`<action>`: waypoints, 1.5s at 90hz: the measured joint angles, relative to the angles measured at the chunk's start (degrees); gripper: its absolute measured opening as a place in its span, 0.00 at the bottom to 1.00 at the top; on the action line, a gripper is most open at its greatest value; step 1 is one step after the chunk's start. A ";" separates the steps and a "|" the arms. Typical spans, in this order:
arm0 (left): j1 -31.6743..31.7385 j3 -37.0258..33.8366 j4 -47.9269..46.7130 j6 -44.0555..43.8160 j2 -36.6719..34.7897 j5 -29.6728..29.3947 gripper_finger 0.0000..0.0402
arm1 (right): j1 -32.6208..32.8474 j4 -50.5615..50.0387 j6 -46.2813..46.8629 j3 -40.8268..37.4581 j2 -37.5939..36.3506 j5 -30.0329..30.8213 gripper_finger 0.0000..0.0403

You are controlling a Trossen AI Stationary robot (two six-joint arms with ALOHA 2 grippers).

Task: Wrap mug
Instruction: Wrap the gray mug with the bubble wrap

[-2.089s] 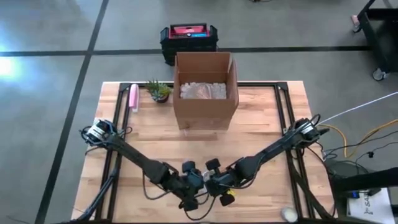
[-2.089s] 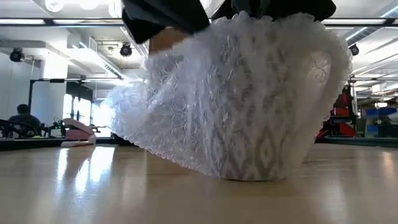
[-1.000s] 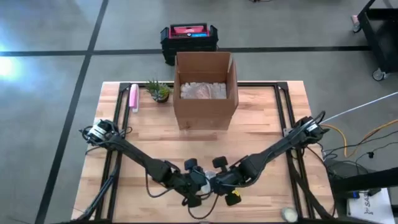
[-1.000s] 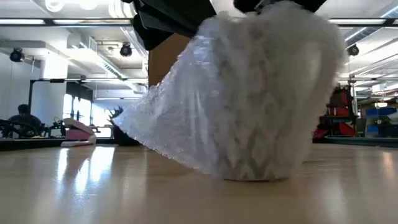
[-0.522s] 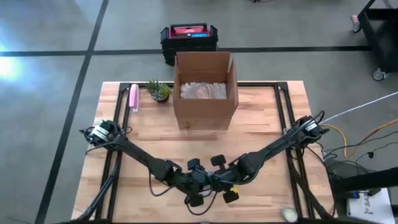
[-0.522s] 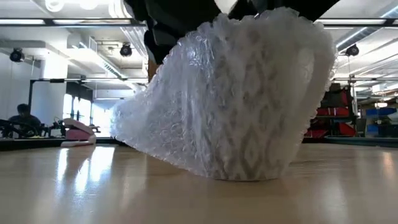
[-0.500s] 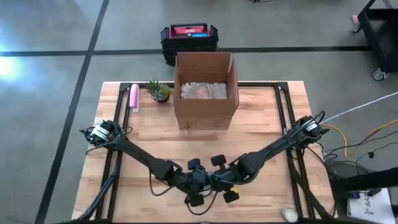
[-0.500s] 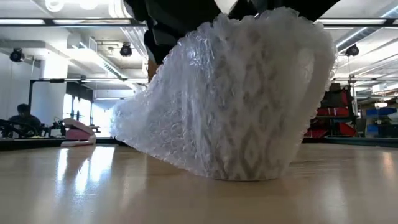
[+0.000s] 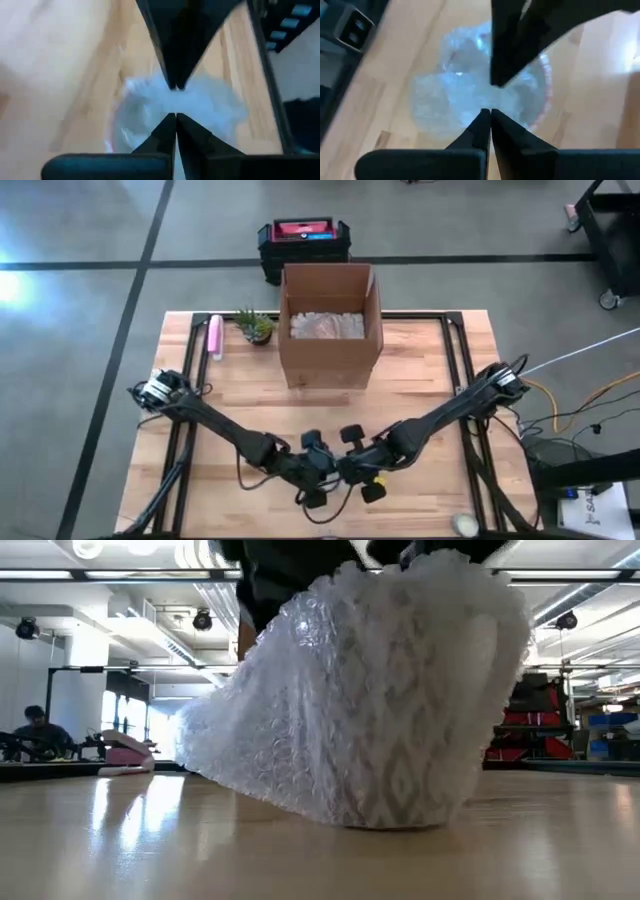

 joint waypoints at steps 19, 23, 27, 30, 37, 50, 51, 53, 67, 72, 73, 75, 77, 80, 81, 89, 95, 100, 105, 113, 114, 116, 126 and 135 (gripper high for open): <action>-0.13 0.05 -0.12 1.42 -0.65 0.00 0.00 | 0.07 -0.27 0.72 0.00 -0.93 -0.22 0.00; -0.15 0.05 -0.03 1.60 -0.68 0.00 0.00 | 0.10 -0.28 1.13 0.01 -1.03 -0.23 0.00; -0.16 0.05 -0.10 1.74 -0.69 0.01 0.00 | 0.11 -0.23 1.23 0.04 -1.03 -0.22 0.00; -0.14 0.05 -0.19 1.80 -0.69 0.06 0.00 | 0.11 -0.31 1.20 0.04 -1.00 -0.23 0.00; -0.18 0.05 -0.31 1.82 -0.70 0.08 0.00 | 0.11 -0.34 0.75 0.04 -1.00 -0.26 0.01; -0.20 0.05 -0.25 2.05 -1.02 0.10 0.00 | 0.39 -0.35 -1.93 0.04 -1.26 -0.41 0.10; -0.20 0.05 -0.24 2.06 -1.02 0.11 0.00 | 0.42 -0.34 -2.04 0.04 -1.30 -0.41 0.12; -0.20 0.05 -0.22 2.07 -1.05 0.11 0.00 | 0.52 -0.34 -2.23 0.06 -1.35 -0.38 0.14; -0.24 0.07 -0.19 2.09 -1.19 0.13 0.00 | 0.97 -0.32 -3.34 0.11 -1.40 -0.25 0.33; -0.30 0.07 -0.60 2.06 -1.27 0.24 0.00 | 1.09 -0.16 -4.17 0.11 -1.40 -0.24 0.40; -0.34 0.07 -0.77 2.03 -1.34 0.34 0.00 | 1.09 -0.09 -4.43 0.11 -1.40 -0.25 0.41; -0.42 0.07 -1.25 1.93 -1.50 0.63 0.00 | 1.09 0.06 -4.95 0.11 -1.40 -0.26 0.43; -0.43 0.07 -1.79 1.79 -1.75 0.88 0.00 | 1.09 0.13 -5.35 0.11 -1.40 -0.30 0.45; -0.47 0.07 -2.24 1.69 -2.10 1.23 0.00 | 1.17 0.09 -5.93 0.11 -1.40 -0.57 0.48; -0.50 0.07 -2.29 1.66 -2.22 1.25 0.00 | 1.22 0.08 -6.01 0.11 -1.40 -0.78 0.49; -0.88 0.13 -3.70 1.65 -3.52 1.24 0.00 | 1.39 0.46 -6.34 0.11 -1.26 -1.90 0.54; -0.97 0.13 -5.24 1.43 -4.61 1.32 0.00 | 1.50 0.53 -6.27 0.17 -0.64 -1.59 0.55; -1.01 0.13 -6.50 0.90 -5.39 1.37 0.00 | 1.62 0.51 -6.25 0.17 0.26 -0.88 0.56; -1.03 0.16 -7.70 0.64 -6.05 1.37 0.00 | 1.58 0.71 -6.30 0.17 1.40 -0.40 0.56; -1.07 0.16 -9.36 0.12 -6.37 1.31 0.00 | 1.57 2.20 -6.60 0.17 3.79 -0.32 0.55; -1.07 0.16 -9.55 0.09 -6.39 1.31 0.00 | 1.57 2.29 -6.60 0.17 4.08 -0.36 0.54; -1.07 0.16 -9.78 -0.05 -6.40 1.31 0.00 | 1.58 2.34 -6.65 0.17 4.64 -0.55 0.54; -1.12 0.16 -9.61 -0.14 -6.37 1.31 0.00 | 1.87 3.78 -6.78 0.49 6.86 -1.02 0.50; -1.14 0.16 -9.67 -0.31 -6.37 1.33 0.00 | 1.90 6.21 -7.09 0.52 8.40 -1.20 0.45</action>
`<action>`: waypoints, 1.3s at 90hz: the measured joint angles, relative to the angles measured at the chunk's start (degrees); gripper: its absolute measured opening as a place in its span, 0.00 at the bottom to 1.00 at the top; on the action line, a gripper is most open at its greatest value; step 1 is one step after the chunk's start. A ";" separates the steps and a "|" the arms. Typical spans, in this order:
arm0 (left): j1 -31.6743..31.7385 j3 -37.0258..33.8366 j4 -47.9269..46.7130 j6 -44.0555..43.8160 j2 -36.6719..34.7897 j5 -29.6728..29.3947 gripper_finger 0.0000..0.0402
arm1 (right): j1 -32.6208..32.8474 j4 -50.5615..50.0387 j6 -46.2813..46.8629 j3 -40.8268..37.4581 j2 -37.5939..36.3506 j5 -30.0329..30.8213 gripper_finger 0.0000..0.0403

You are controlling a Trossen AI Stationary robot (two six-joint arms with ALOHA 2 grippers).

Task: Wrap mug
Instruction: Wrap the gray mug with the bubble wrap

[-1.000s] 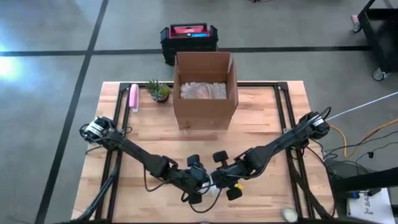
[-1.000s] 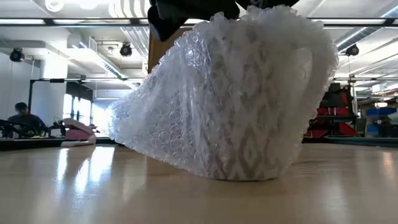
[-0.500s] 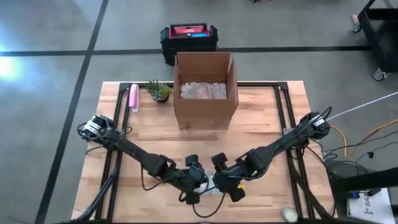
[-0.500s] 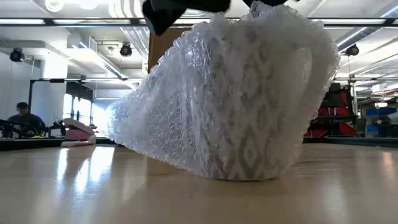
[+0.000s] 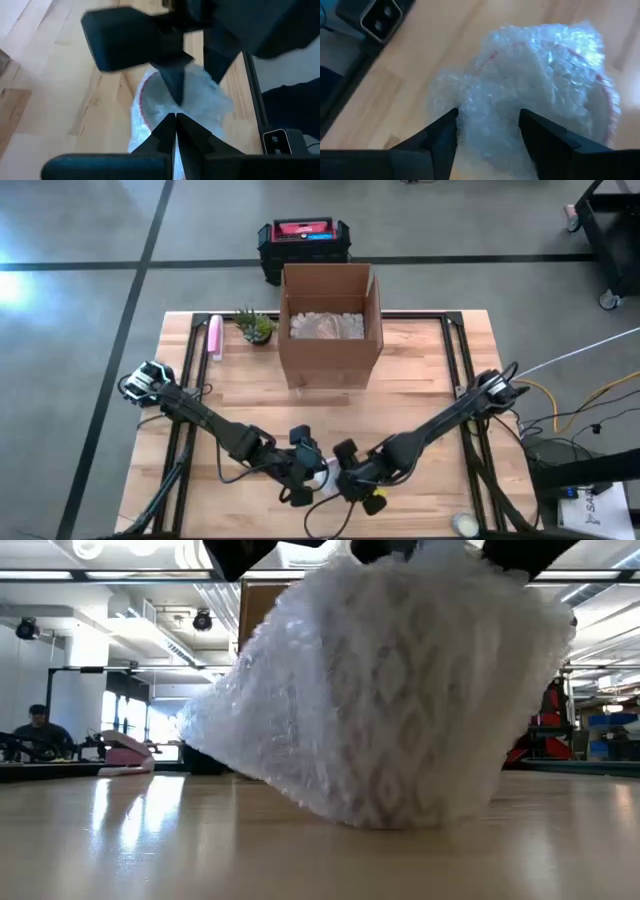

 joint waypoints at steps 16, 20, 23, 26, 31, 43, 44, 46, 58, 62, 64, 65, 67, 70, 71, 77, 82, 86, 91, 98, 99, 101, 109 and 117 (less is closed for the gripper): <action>-0.40 0.00 0.02 -0.23 0.00 -0.02 0.00 | -0.43 0.76 -0.56 -0.39 2.90 2.07 0.34; -0.52 0.00 0.08 -0.25 0.00 0.00 0.00 | -0.49 0.18 -0.46 -0.44 3.70 2.06 0.31; -0.58 0.00 0.08 -0.33 0.00 0.01 0.00 | -0.52 -0.44 -0.53 -0.44 4.16 2.25 0.28; -0.61 0.00 0.04 -0.40 0.00 0.04 0.00 | -0.57 -1.15 -0.52 -0.42 4.60 2.21 0.26; -0.63 0.00 0.04 -0.42 0.00 0.28 0.00 | -0.65 -2.45 -0.70 -0.31 5.10 2.46 0.20; -0.63 0.00 0.03 -0.42 -0.04 0.28 0.00 | -0.67 -4.17 -0.12 -0.37 5.65 2.55 0.03; -0.63 0.00 0.06 -0.42 -0.06 0.28 0.00 | -0.67 -4.17 -0.08 -0.37 5.60 2.52 0.03; -0.63 0.00 0.02 -0.40 -0.12 0.28 0.00 | -0.69 -4.18 -0.02 -0.39 5.41 2.47 0.02; -0.68 0.00 0.00 -0.17 -0.54 0.28 0.00 | -0.51 -5.86 0.84 -0.56 3.20 2.73 0.02; -0.69 0.00 0.01 -0.16 -0.67 0.28 0.00 | -0.43 -6.42 0.96 -0.57 1.95 2.81 0.01; -0.75 0.00 -0.02 -0.15 -0.75 0.29 0.00 | -0.38 -6.39 1.05 -0.57 1.18 2.95 0.01; -0.77 0.00 -0.03 -0.14 -0.80 0.31 0.00 | -0.30 -6.39 1.14 -0.57 0.78 2.95 0.01; -0.83 0.00 -0.02 -0.13 -0.96 0.30 0.00 | -0.18 -6.60 1.40 -0.53 0.01 3.05 0.01; -0.90 0.00 -0.03 -0.10 -1.23 0.30 0.00 | -0.11 -7.11 1.90 -0.52 -1.08 3.06 0.01; -0.93 0.00 -0.05 -0.10 -1.34 0.29 0.00 | -0.06 -7.26 1.97 -0.52 -1.47 3.03 0.01; -1.24 0.00 0.01 -0.03 -1.95 0.28 0.00 | 0.29 -7.48 2.11 -0.52 -3.62 2.92 0.00; -1.46 0.00 -0.12 -0.03 -2.46 0.26 0.00 | 0.52 -8.08 2.22 -0.52 -5.75 2.92 0.00; -1.52 0.00 -0.24 -0.03 -2.89 0.26 0.00 | 0.55 -8.55 2.28 -0.52 -7.57 2.92 0.00; -1.72 0.00 -0.60 -0.02 -3.44 0.17 0.00 | 0.57 -9.13 2.30 -0.52 -9.84 2.92 0.00; -1.81 0.00 -1.15 0.21 -4.21 -0.14 0.00 | 0.60 -9.92 2.69 -0.52 -12.76 3.06 0.00; -1.85 0.00 -1.25 0.22 -4.28 -0.17 0.00 | 0.60 -9.93 2.76 -0.52 -13.13 3.15 0.00; -1.89 0.00 -1.42 0.22 -4.38 -0.21 0.00 | 0.64 -9.91 2.79 -0.52 -13.85 3.58 0.00; -1.90 -0.01 -2.36 0.09 -4.49 -0.22 0.00 | 0.66 -9.72 3.00 -0.46 -15.89 4.37 0.00; -1.90 -0.02 -2.35 0.06 -4.50 -0.22 0.00 | 0.68 -9.86 3.57 -0.42 -16.16 4.37 0.00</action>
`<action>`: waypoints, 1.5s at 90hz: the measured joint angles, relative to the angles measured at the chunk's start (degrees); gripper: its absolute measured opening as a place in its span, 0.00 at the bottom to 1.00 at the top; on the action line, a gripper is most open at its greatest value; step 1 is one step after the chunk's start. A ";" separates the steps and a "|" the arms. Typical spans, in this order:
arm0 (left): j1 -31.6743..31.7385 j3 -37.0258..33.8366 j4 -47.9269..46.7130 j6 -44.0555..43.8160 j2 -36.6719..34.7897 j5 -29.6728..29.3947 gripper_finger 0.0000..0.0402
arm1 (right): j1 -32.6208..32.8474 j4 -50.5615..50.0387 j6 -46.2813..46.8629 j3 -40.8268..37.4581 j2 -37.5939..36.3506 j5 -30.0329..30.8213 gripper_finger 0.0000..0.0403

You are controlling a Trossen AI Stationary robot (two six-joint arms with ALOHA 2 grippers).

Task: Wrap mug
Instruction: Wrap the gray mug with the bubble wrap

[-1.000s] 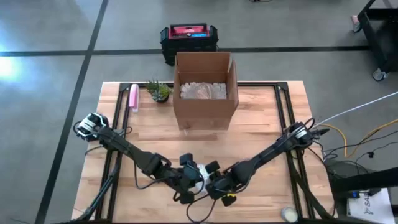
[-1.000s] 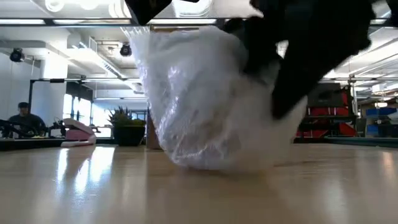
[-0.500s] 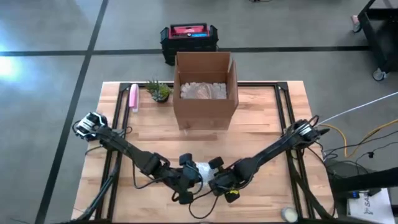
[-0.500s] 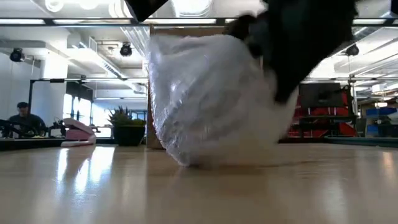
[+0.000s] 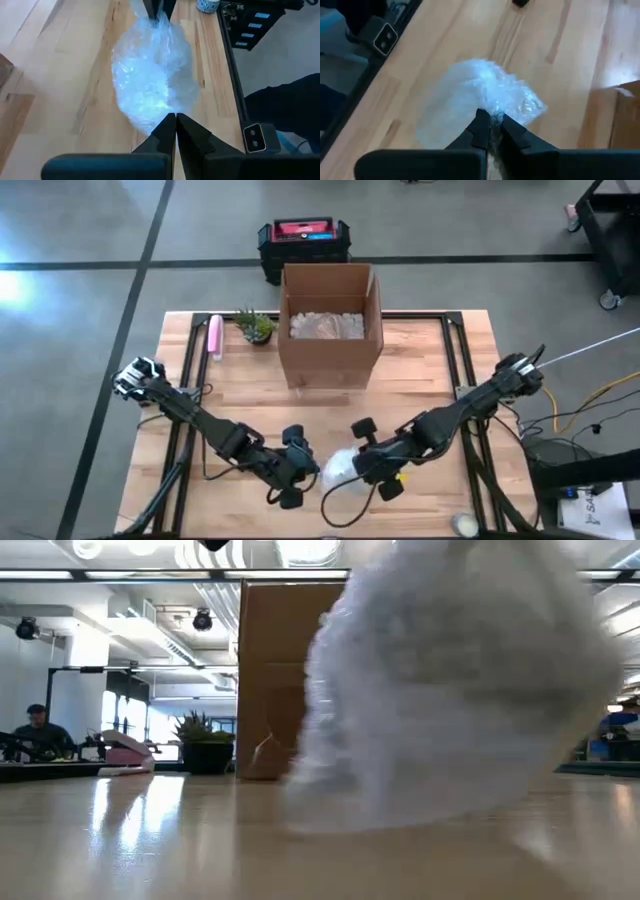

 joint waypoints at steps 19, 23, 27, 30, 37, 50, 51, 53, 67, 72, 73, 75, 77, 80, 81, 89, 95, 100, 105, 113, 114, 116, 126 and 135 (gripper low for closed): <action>0.00 -0.02 -0.60 -0.03 0.07 0.02 0.00 | -0.13 -0.21 -0.26 0.00 3.50 0.11 0.00; 0.00 -0.15 -0.59 -0.32 0.07 0.02 0.00 | -0.24 -0.14 -0.28 0.00 4.33 0.11 0.00; 0.00 -0.39 -0.56 -0.83 0.07 0.04 0.00 | -0.26 -0.18 -0.26 0.00 5.31 -0.01 0.00; 0.00 -0.68 -0.57 -1.18 0.07 0.04 0.00 | -0.28 -0.24 -0.13 0.00 6.02 -0.13 0.00; 0.00 -1.60 -0.45 -2.02 0.09 0.04 0.00 | -0.26 -0.45 2.12 -0.01 7.89 -0.14 0.00; 0.32 -4.80 1.47 -4.20 0.13 0.33 0.00 | -0.22 -0.03 3.22 0.20 10.24 -0.67 0.02; 0.41 -5.14 1.91 -4.27 0.13 0.44 0.00 | -0.22 -0.03 3.22 0.20 10.33 -0.59 0.03; 0.59 -5.87 3.05 -4.43 0.13 0.58 0.00 | -0.20 0.25 3.22 0.22 10.57 -0.56 0.04; 2.39 -10.95 11.79 -4.74 0.17 0.96 0.00 | -0.15 -0.72 4.87 0.24 10.11 -1.30 0.20; 3.37 -12.76 15.78 -5.49 0.56 2.13 0.00 | -0.15 -1.04 6.24 0.15 9.65 -1.90 0.26; 3.56 -13.09 16.41 -5.60 0.66 2.42 0.00 | -0.14 -1.12 6.47 0.15 9.51 -1.97 0.28; 3.89 -13.81 17.60 -5.68 0.85 3.06 0.00 | -0.11 -1.38 7.26 0.15 9.18 -2.12 0.30; 4.14 -14.57 18.77 -5.70 1.08 3.54 0.00 | -0.11 -2.04 8.33 0.15 8.78 -2.36 0.33; 4.61 -15.70 20.24 -5.74 1.54 3.69 0.00 | -0.11 -3.31 10.39 0.13 8.35 -3.36 0.37; 4.76 -16.05 20.83 -5.79 1.79 3.69 0.00 | -0.11 -3.72 11.14 0.12 8.24 -3.83 0.38; 5.92 -18.14 26.19 -6.27 3.65 4.83 0.00 | 0.03 -6.39 17.77 -0.25 8.02 -7.54 0.45; 6.91 -19.15 29.70 -6.86 5.36 6.85 0.00 | 0.65 -6.38 21.30 -1.88 8.58 -8.70 0.49; 7.48 -19.68 31.85 -6.52 6.84 7.05 0.00 | 1.48 -4.65 22.17 -3.46 8.83 -7.90 0.51; 8.23 -19.78 33.90 -5.72 8.16 7.88 0.00 | 1.81 -1.40 23.49 -5.00 8.94 -6.04 0.52; 9.48 -19.62 37.17 -5.41 9.90 9.93 0.00 | 1.92 2.52 26.13 -7.25 8.92 -3.72 0.52; 9.63 -19.56 37.47 -5.39 10.07 10.21 0.00 | 1.91 2.82 26.37 -7.53 8.90 -3.73 0.52; 9.94 -19.50 37.85 -5.32 10.45 11.01 0.00 | 1.90 3.45 27.16 -8.10 8.83 -3.80 0.51; 11.64 -18.36 38.25 -4.22 12.32 14.01 0.00 | 2.04 5.10 30.01 -10.37 8.59 -3.06 0.50; 12.74 -16.76 38.18 -2.09 13.53 16.75 0.00 | 2.35 5.30 30.93 -11.70 8.59 -2.42 0.49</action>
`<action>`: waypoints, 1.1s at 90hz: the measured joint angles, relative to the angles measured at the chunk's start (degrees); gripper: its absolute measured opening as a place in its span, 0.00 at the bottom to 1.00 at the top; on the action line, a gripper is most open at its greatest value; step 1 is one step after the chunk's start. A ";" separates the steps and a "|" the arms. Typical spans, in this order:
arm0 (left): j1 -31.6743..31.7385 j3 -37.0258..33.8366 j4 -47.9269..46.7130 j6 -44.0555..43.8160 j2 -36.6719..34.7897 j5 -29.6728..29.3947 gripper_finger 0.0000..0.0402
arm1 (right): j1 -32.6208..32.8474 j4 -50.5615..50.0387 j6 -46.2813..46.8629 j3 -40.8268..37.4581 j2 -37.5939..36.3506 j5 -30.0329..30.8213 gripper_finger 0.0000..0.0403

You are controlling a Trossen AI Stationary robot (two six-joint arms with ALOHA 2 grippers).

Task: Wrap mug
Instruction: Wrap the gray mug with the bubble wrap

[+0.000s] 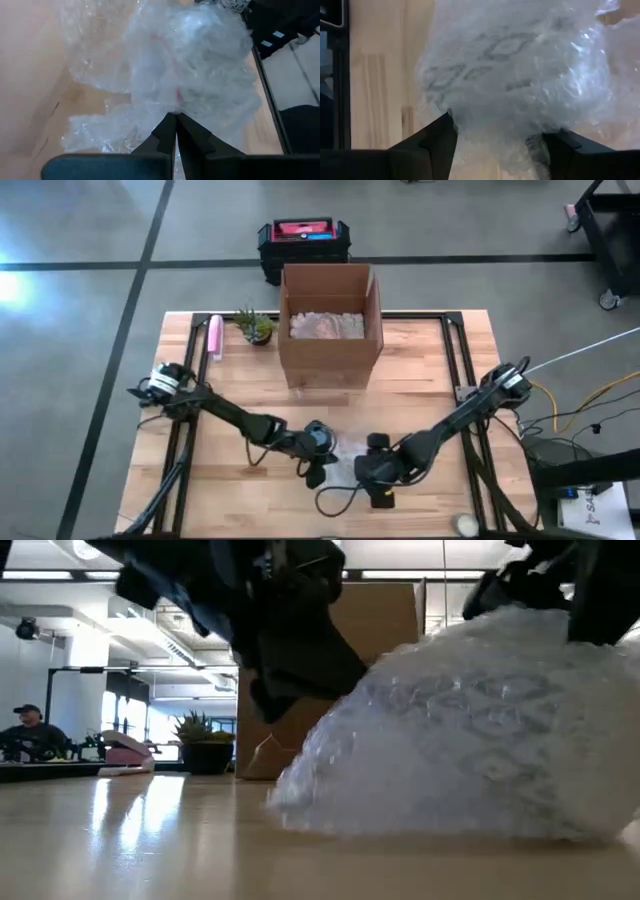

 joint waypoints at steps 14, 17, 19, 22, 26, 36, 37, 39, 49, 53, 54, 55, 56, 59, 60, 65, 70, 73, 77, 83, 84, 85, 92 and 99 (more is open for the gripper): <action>0.28 3.78 -1.00 2.56 0.46 5.53 0.00 | 0.62 2.04 -2.85 -2.40 -0.05 2.43 0.49; 0.22 4.75 -1.72 2.66 0.46 6.32 0.00 | 0.69 3.18 -3.59 -2.89 -0.04 3.20 0.49; 0.15 5.44 -2.20 2.67 0.46 6.47 0.00 | 0.71 3.93 -3.87 -3.19 -0.04 3.82 0.49; 0.11 6.69 -2.87 2.70 0.42 6.56 0.00 | 0.71 5.28 -4.54 -3.68 0.02 4.79 0.49; 0.13 8.47 -4.36 2.72 0.30 6.72 0.00 | 0.70 7.04 -5.52 -4.24 0.17 5.93 0.49; 0.24 12.42 -11.57 2.75 0.14 6.72 0.00 | 0.55 13.98 -9.66 -5.10 0.39 8.72 0.48; 0.24 12.71 -12.39 2.75 0.14 6.72 0.00 | 0.51 14.68 -10.13 -5.20 0.41 8.92 0.48; 0.21 13.25 -13.88 2.75 0.14 6.72 0.00 | 0.49 15.72 -10.95 -5.45 0.46 9.39 0.48; -0.29 14.99 -17.58 2.75 0.14 6.64 0.00 | 0.45 17.84 -13.19 -6.45 0.61 10.92 0.48; -0.45 15.07 -17.95 2.70 0.14 6.60 0.00 | 0.42 17.97 -13.24 -6.64 0.61 11.00 0.48; -0.49 15.07 -18.03 2.64 0.14 6.59 0.00 | 0.41 17.91 -13.24 -6.66 0.61 10.98 0.48; -0.52 15.05 -18.12 2.54 0.14 6.59 0.00 | 0.41 17.87 -13.25 -6.71 0.61 10.97 0.48; -0.59 14.99 -18.13 2.34 0.14 6.59 0.00 | 0.41 17.84 -13.27 -6.76 0.61 10.95 0.48; -0.73 14.66 -18.16 1.57 0.14 6.59 0.00 | 0.41 17.73 -13.31 -6.83 0.61 10.87 0.48; -0.82 14.55 -18.26 1.25 0.14 6.57 0.00 | 0.41 17.70 -13.32 -6.83 0.61 10.86 0.48; -1.34 14.12 -18.61 -0.04 0.14 6.47 0.00 | 0.43 17.71 -13.39 -6.86 0.61 10.83 0.48; -2.15 13.89 -18.84 -0.31 0.14 6.30 0.00 | 0.43 17.69 -13.41 -6.79 0.61 11.01 0.48; -2.65 13.89 -18.81 -0.19 0.14 6.31 0.00 | 0.45 17.71 -13.41 -6.73 0.61 11.39 0.48; -2.94 13.92 -19.04 0.31 0.12 6.29 0.00 | 0.46 17.73 -13.60 -6.70 0.61 11.49 0.48; -3.18 14.24 -21.55 0.80 -0.64 4.99 0.00 | 0.45 17.24 -13.98 -6.69 0.61 11.48 0.48; -3.22 14.31 -22.25 0.82 -0.86 4.50 0.00 | 0.45 16.96 -13.97 -6.64 0.61 11.46 0.48; -3.23 14.44 -23.00 0.88 -1.04 3.95 0.00 | 0.45 16.62 -13.95 -6.58 0.61 11.44 0.48; -3.21 15.89 -28.30 1.58 -3.03 0.33 0.00 | 0.59 12.24 -12.80 -5.35 -0.20 10.82 0.48; -3.21 17.18 -35.93 1.53 -5.35 -3.76 0.00 | 0.69 9.71 -10.24 -3.14 -1.14 8.10 0.48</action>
